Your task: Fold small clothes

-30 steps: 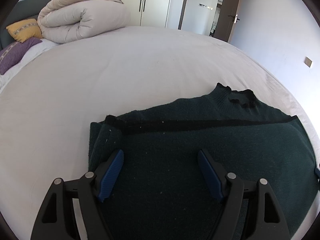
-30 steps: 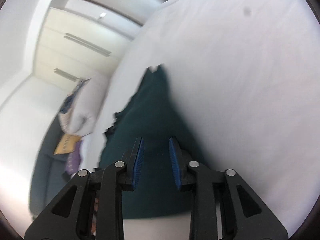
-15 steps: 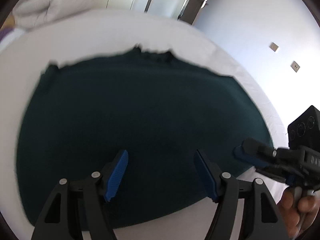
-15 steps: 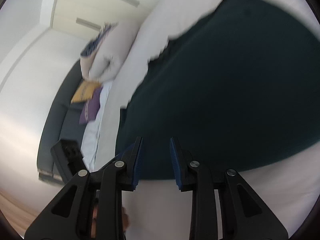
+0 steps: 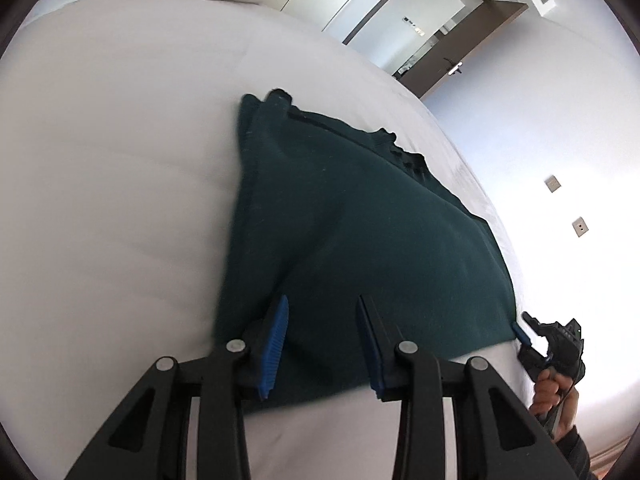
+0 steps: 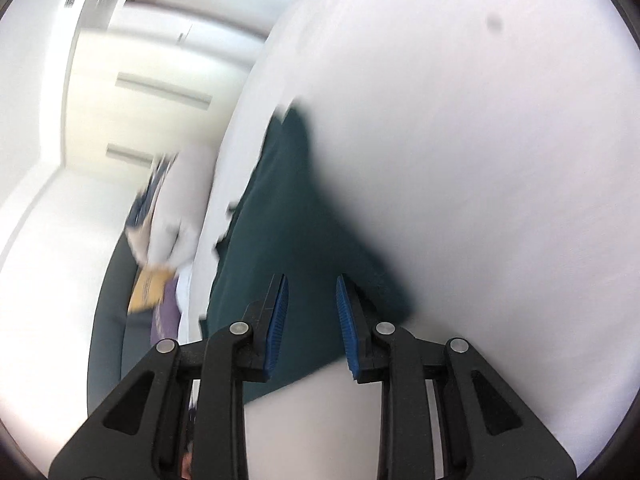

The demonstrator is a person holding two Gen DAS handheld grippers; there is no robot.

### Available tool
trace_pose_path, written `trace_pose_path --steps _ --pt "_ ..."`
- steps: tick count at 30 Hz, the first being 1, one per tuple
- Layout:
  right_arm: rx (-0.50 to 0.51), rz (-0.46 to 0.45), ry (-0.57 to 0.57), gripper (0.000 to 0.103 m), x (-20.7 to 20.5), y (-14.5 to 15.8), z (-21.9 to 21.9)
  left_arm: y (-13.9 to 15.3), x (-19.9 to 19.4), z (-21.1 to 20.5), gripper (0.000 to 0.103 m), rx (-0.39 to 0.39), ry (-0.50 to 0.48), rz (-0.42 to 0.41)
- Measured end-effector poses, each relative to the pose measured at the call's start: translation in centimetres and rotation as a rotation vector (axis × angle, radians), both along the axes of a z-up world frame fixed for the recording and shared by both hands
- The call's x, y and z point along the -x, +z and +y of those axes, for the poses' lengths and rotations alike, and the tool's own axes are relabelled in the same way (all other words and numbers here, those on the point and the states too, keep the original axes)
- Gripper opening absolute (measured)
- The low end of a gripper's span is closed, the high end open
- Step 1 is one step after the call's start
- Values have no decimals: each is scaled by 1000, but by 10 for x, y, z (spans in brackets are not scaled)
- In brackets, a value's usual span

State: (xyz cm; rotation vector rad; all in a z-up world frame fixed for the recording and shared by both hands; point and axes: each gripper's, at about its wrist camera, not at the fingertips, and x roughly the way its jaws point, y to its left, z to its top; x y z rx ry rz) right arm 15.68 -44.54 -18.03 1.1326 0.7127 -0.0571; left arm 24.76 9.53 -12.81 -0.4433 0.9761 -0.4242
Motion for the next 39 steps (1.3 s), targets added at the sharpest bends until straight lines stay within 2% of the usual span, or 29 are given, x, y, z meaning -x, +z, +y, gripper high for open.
trace_pose_path --steps 2,4,5,6,8,10,13,16,19,22,25,26,28,30,33,35,36,39 --pt "29 15 -69 29 17 10 -16 1 8 8 43 -19 29 -1" --pt "74 36 -98 37 35 18 -27 6 15 16 47 -18 59 -5" --pt "89 28 -100 47 46 24 -27 10 19 18 69 -46 88 -8" --pt "101 18 -104 53 57 29 -27 13 25 29 83 -85 130 -15" --pt "128 3 -98 54 71 36 -20 20 38 45 87 -77 185 -51" --pt "138 -8 -69 55 81 42 -10 21 40 53 87 -18 203 -26" --pt "134 -25 -11 55 85 48 9 22 32 56 87 25 200 -1" --pt "132 -50 69 55 71 58 35 37 28 47 86 36 178 -36" --pt "131 -76 162 55 45 68 66 56 26 30 86 10 133 -81" --pt "128 -83 245 55 23 73 92 59 19 22 86 29 96 -88" --pt "120 -83 302 55 2 73 117 48 9 21 87 -36 118 -46" --pt "132 -78 328 55 -3 74 125 44 7 25 87 -35 133 -40" --pt "167 -76 374 55 -15 76 141 29 -2 35 87 2 162 4" --pt "160 -74 414 55 -23 76 152 15 -14 40 87 18 165 64" --pt "149 -65 449 55 -39 78 165 -7 -35 45 87 99 164 157" --pt "156 -63 478 55 -55 81 177 -10 -45 47 88 142 159 166" --pt "163 -66 504 55 -65 83 185 -12 -49 45 89 150 148 180" --pt "156 -54 549 55 -93 82 205 -15 -60 34 90 103 92 199"
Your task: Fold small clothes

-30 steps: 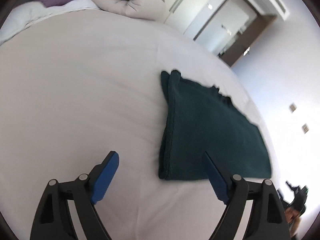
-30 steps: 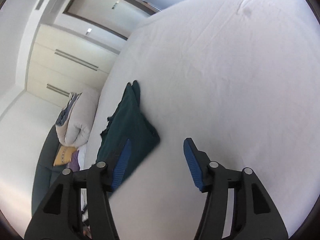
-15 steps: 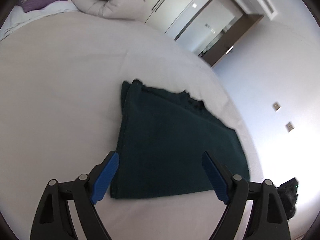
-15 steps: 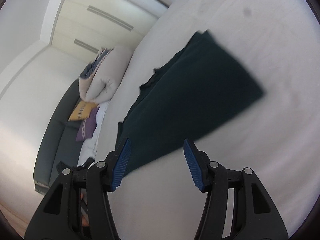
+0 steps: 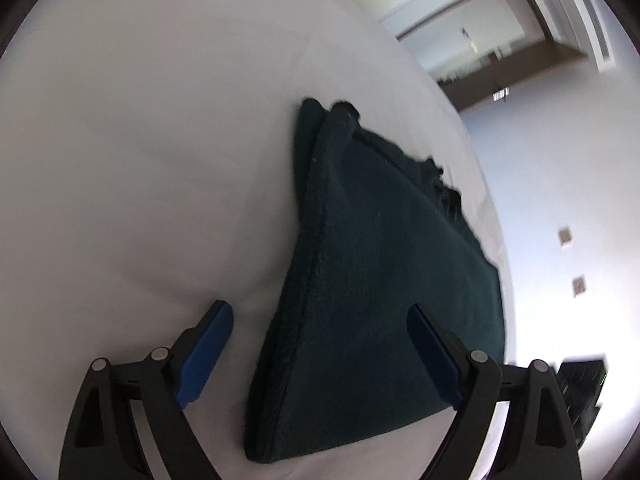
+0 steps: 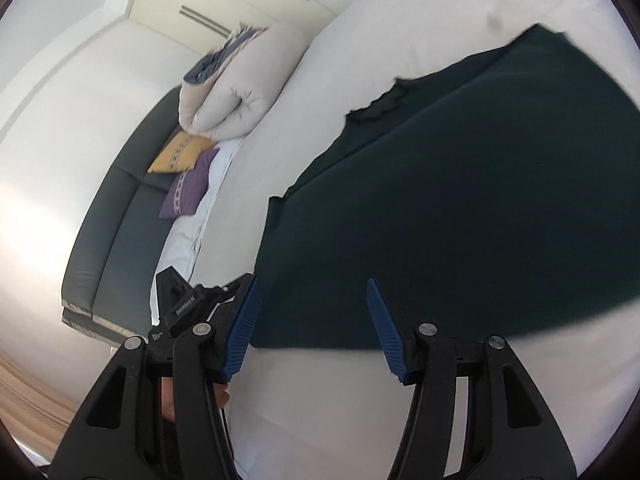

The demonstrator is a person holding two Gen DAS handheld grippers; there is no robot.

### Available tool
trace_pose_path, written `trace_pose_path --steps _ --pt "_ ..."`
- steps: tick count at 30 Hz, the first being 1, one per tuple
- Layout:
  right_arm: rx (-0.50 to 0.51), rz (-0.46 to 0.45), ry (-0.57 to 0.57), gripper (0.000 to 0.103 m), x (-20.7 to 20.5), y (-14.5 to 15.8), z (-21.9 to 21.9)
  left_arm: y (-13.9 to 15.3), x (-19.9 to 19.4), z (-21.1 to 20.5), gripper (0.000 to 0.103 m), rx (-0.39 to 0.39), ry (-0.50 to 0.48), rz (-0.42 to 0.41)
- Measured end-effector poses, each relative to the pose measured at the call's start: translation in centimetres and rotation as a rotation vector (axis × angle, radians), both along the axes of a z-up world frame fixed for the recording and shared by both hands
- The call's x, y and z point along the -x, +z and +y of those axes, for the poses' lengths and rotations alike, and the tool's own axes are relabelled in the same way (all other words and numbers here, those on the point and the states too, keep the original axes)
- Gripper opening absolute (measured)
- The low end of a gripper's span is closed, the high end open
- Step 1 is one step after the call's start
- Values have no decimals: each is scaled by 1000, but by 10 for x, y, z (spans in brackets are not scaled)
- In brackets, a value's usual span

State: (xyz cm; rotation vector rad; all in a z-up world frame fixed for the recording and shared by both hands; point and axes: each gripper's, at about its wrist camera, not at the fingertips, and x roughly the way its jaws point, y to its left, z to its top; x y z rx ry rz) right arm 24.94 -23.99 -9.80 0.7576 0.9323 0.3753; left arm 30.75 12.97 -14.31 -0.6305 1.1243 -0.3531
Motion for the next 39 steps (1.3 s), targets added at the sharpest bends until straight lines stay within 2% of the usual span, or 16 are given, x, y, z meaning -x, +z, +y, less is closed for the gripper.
trace_pose_path --steps 2,4,5,6,10,13,16,17,23,25,28,30,32,35,39 --pt "-15 14 16 55 -15 -4 11 0 -2 1 89 27 -21 11" --pt "-25 22 33 55 -31 -8 23 -3 -7 5 82 116 -17 42" --pt "-27 24 38 55 -36 -9 28 -5 -10 6 68 152 -17 55" --pt "-32 24 43 55 -42 -9 32 -9 -13 6 60 188 -25 78" --pt "-38 33 56 55 -59 -8 48 -16 -17 5 57 217 -51 108" --pt "-39 39 64 55 -70 -8 55 -22 -15 14 55 324 -24 134" --pt "-39 53 73 55 -80 -11 63 -28 -15 18 34 361 -7 150" --pt "-41 57 79 55 -83 -11 66 -30 -15 19 21 361 -5 152" --pt "-63 101 113 55 -109 -31 83 -27 -9 18 14 397 14 118" --pt "-86 110 132 55 -117 -37 89 -20 -7 19 14 401 23 103" --pt "-123 144 162 65 -130 -53 95 -5 -8 13 14 382 17 77" --pt "-141 191 160 65 -136 -72 91 8 -10 4 13 357 5 58" --pt "-221 193 142 65 -136 -79 79 26 -11 -10 13 320 -17 28" --pt "-323 155 105 67 -129 -70 49 51 -14 -41 13 266 -64 -11" --pt "-336 109 63 71 -122 -54 -3 82 -14 -113 13 169 -168 -75"
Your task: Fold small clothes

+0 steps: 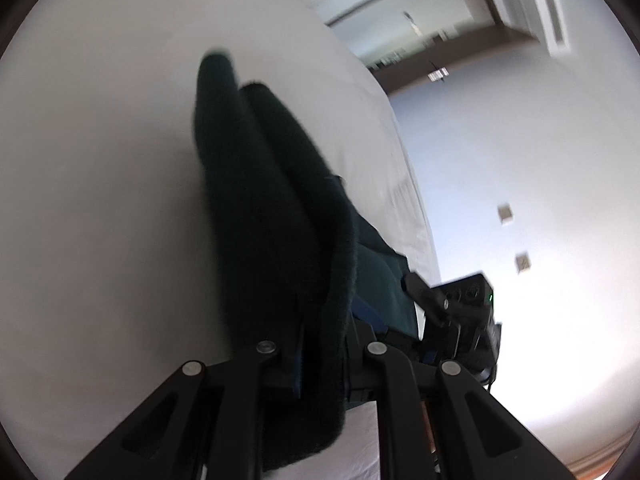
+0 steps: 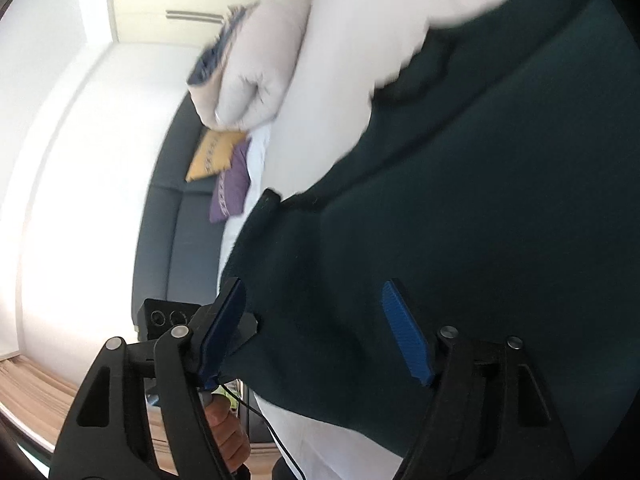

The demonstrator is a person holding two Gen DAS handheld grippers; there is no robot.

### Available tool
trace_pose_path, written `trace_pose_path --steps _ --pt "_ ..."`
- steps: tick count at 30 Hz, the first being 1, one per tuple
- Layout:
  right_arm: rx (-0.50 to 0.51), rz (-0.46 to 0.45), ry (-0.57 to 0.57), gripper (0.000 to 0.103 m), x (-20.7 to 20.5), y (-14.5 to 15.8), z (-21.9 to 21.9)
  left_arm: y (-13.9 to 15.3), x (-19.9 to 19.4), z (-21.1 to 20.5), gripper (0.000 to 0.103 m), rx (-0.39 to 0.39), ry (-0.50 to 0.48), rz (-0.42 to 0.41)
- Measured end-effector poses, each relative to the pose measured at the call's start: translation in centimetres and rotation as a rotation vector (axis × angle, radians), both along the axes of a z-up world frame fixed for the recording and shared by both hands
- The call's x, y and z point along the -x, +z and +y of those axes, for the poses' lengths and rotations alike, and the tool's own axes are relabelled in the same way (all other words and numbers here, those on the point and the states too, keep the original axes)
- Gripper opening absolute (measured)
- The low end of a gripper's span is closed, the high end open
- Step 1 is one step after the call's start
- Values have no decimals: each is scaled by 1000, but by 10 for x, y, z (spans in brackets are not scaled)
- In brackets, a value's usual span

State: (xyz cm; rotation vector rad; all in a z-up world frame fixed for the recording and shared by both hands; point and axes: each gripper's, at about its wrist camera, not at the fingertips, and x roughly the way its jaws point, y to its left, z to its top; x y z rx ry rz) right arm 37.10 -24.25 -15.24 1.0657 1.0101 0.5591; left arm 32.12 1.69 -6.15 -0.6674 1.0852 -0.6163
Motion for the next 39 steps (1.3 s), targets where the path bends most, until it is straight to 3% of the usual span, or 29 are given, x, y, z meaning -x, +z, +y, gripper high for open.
trace_pose_path --steps 4,7,10,12,13,14,15,19,22,25,27,29,33,37,39 --pt "-24 -11 -60 72 6 8 -56 0 3 -74 13 -47 -91 -26" --pt "-32 17 -109 80 8 0 -91 -20 5 -129 13 -66 -143 -13" --pt "-70 88 -119 79 4 -20 -115 -41 8 -152 23 -47 -164 39" --pt "-88 81 -114 78 4 -22 -122 -41 17 -159 40 -34 -191 30" --pt "-63 77 -106 78 4 -19 -121 -36 22 -159 48 -29 -203 11" --pt "-37 73 -96 78 3 -16 -120 -30 28 -157 64 -26 -211 -14" --pt "-11 74 -90 78 1 -14 -118 -21 35 -151 69 -27 -208 -54" --pt "67 90 -60 78 -4 -6 -111 -4 48 -116 69 -48 -161 -123" --pt "134 108 -15 69 -4 -3 -101 -7 51 -87 70 -77 -107 -136" --pt "228 138 32 50 -4 -6 -86 -17 44 -69 69 -65 -62 -96" --pt "283 154 44 26 5 -11 -72 -21 41 -68 69 -70 -48 -90" --pt "337 164 47 17 4 -10 -71 -22 41 -70 69 -85 -46 -93" --pt "429 139 63 14 7 8 -74 -20 41 -86 70 -98 -54 -120" --pt "481 124 38 14 16 23 -107 -10 32 -117 69 -144 -94 -182" --pt "502 136 24 14 21 25 -126 -7 28 -134 56 -186 -124 -213"
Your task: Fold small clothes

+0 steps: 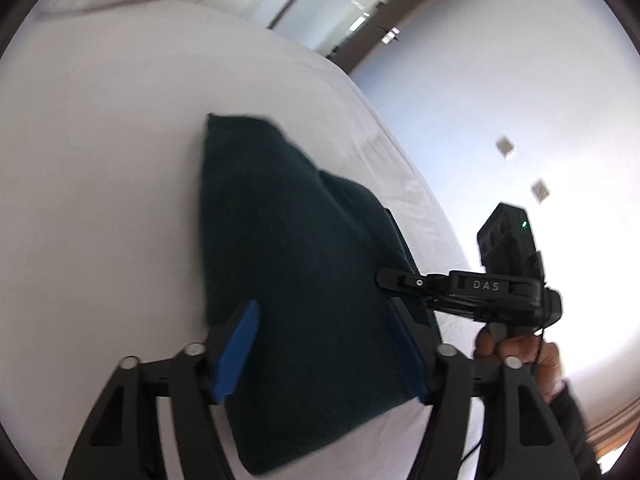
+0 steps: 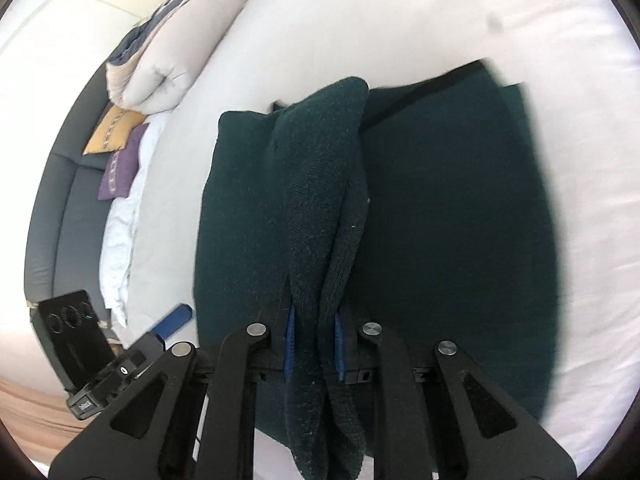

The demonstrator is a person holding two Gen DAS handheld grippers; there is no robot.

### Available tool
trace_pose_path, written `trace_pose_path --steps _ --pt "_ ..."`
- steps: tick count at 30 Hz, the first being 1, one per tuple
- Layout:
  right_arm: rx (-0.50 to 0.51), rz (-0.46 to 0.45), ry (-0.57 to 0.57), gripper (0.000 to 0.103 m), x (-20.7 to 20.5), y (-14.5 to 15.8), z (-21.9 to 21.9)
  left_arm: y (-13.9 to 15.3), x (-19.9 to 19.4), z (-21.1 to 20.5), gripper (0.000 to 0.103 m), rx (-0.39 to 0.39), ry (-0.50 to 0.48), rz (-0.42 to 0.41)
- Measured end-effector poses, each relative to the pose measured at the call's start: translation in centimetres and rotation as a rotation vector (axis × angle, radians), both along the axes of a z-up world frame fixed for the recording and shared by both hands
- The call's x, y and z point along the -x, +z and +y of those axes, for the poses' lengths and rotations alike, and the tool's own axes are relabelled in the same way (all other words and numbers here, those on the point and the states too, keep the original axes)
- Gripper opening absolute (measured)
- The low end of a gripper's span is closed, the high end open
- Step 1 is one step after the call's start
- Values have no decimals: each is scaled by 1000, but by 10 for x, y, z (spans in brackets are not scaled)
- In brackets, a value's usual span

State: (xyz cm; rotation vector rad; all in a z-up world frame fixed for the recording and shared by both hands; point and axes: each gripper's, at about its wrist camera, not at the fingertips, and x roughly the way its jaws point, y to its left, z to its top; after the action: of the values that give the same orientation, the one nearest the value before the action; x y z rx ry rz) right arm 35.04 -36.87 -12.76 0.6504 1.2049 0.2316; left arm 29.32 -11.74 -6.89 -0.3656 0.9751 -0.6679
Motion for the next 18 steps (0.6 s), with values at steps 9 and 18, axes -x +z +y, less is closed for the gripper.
trace_pose_path --steps 9,18 --pt "0 -3 -40 14 16 3 -58 1 -29 -70 33 -139 -90 -63" --pt "-64 -7 -94 13 7 -17 -70 -28 -27 -57 25 -112 -99 -23"
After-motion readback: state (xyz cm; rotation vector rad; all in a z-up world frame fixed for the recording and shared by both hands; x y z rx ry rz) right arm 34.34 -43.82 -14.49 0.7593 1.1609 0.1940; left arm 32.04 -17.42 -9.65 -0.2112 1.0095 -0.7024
